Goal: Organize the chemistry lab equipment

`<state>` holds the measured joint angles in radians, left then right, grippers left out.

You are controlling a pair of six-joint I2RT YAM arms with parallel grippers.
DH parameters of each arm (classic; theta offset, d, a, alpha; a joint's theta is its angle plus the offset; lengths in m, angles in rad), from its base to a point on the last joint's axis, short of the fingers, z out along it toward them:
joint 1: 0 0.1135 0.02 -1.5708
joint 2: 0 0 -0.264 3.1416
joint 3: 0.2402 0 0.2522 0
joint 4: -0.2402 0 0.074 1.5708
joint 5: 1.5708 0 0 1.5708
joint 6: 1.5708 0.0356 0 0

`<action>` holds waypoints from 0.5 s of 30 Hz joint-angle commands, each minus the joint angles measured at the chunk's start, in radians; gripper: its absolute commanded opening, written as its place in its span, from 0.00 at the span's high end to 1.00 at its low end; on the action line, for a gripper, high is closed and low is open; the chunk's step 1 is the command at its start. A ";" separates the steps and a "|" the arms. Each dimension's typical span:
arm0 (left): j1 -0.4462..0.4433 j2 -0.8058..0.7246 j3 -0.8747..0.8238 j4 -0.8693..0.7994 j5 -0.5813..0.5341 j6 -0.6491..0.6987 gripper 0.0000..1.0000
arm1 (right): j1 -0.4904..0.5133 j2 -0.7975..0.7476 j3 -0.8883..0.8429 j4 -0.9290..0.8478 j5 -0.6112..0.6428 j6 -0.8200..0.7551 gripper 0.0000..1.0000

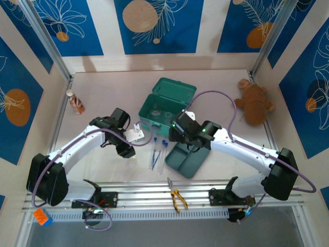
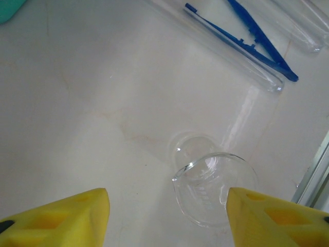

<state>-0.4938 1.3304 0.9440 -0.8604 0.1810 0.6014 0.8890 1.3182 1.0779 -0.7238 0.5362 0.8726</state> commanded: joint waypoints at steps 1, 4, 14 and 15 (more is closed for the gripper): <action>-0.002 0.003 -0.006 -0.010 -0.010 -0.055 0.38 | -0.014 -0.021 -0.015 0.014 -0.019 -0.005 0.26; -0.005 -0.020 -0.030 -0.026 -0.005 -0.067 0.36 | -0.033 -0.041 -0.038 0.031 -0.030 -0.013 0.26; -0.037 -0.040 -0.053 -0.097 0.025 -0.073 0.34 | -0.061 -0.046 -0.068 0.078 -0.067 -0.028 0.26; -0.040 -0.043 -0.055 -0.098 0.032 -0.075 0.34 | -0.061 -0.046 -0.068 0.080 -0.068 -0.028 0.26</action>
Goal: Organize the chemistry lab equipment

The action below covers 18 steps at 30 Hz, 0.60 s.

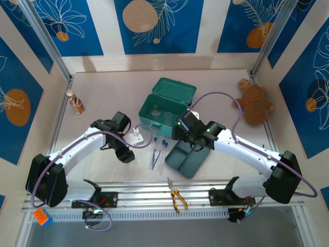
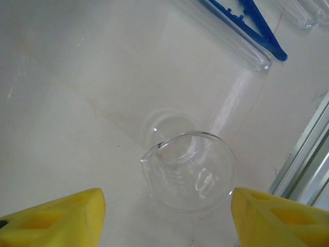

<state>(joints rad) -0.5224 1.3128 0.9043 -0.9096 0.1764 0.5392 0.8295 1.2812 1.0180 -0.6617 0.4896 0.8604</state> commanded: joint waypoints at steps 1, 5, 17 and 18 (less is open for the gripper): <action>-0.017 -0.027 -0.016 -0.052 0.047 -0.016 0.33 | -0.003 -0.009 -0.009 0.017 -0.023 -0.017 0.26; -0.052 -0.010 -0.031 -0.047 0.052 -0.023 0.33 | -0.003 -0.012 -0.010 0.012 -0.026 -0.021 0.26; -0.094 0.067 -0.034 0.023 0.008 0.007 0.33 | -0.006 -0.058 -0.054 0.010 -0.020 -0.003 0.26; -0.094 0.076 -0.032 0.026 0.009 0.010 0.33 | -0.006 -0.061 -0.057 0.008 -0.018 -0.001 0.26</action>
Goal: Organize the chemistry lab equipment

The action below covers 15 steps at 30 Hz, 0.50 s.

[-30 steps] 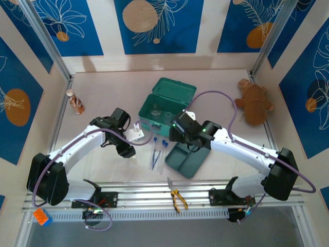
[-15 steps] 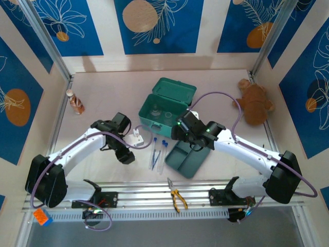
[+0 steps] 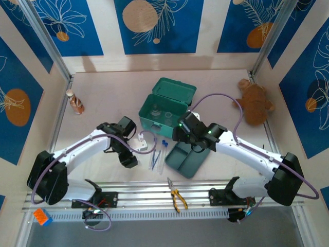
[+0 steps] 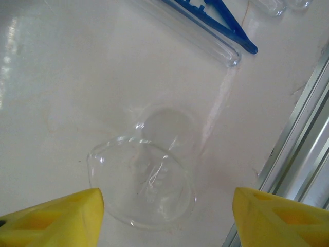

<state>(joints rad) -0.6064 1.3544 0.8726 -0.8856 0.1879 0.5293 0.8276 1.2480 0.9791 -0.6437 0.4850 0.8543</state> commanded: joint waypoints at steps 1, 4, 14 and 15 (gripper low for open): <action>-0.012 0.042 0.000 0.004 -0.002 0.023 0.33 | -0.004 -0.033 -0.022 -0.012 -0.012 0.007 0.26; -0.011 0.050 -0.009 0.030 -0.019 0.024 0.33 | -0.003 -0.050 -0.034 -0.022 -0.006 0.017 0.26; -0.012 -0.023 -0.017 0.043 -0.041 0.012 0.34 | -0.002 -0.064 -0.045 -0.029 -0.008 0.025 0.26; -0.010 -0.030 -0.019 0.043 -0.046 0.012 0.34 | -0.002 -0.061 -0.043 -0.025 -0.008 0.022 0.26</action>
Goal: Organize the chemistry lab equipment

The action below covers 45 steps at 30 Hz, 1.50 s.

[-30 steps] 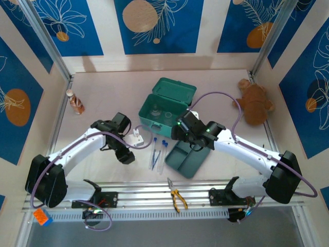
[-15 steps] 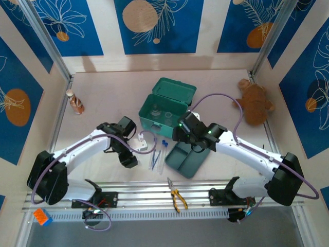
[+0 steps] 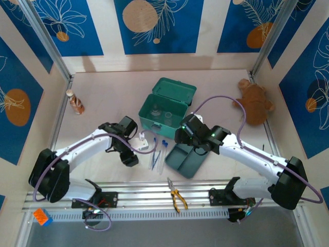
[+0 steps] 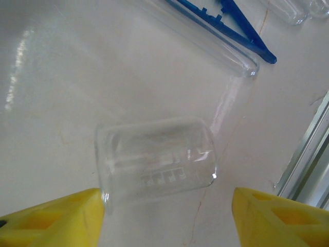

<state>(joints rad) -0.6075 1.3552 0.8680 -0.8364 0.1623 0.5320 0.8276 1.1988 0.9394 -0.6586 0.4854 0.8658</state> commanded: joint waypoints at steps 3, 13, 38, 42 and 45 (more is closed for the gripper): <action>-0.009 -0.046 -0.013 -0.019 0.001 0.009 0.35 | 0.001 -0.002 0.005 -0.009 -0.009 0.011 0.26; 0.089 -0.063 -0.003 0.012 0.020 -0.020 0.35 | 0.108 0.099 0.097 0.075 -0.150 -0.106 0.23; 0.681 -0.021 -0.053 0.127 0.231 -0.064 0.36 | 0.337 0.836 0.730 -0.109 -0.324 -0.239 0.26; 0.713 -0.019 -0.046 0.133 0.227 -0.075 0.36 | 0.320 0.897 0.798 -0.159 -0.311 -0.241 0.26; 0.736 -0.020 -0.039 0.133 0.224 -0.082 0.36 | 0.310 0.936 0.841 -0.198 -0.313 -0.250 0.26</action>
<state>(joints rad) 0.1040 1.3300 0.8043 -0.6979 0.3523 0.4660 1.1519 2.1086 1.7321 -0.7780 0.1921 0.6365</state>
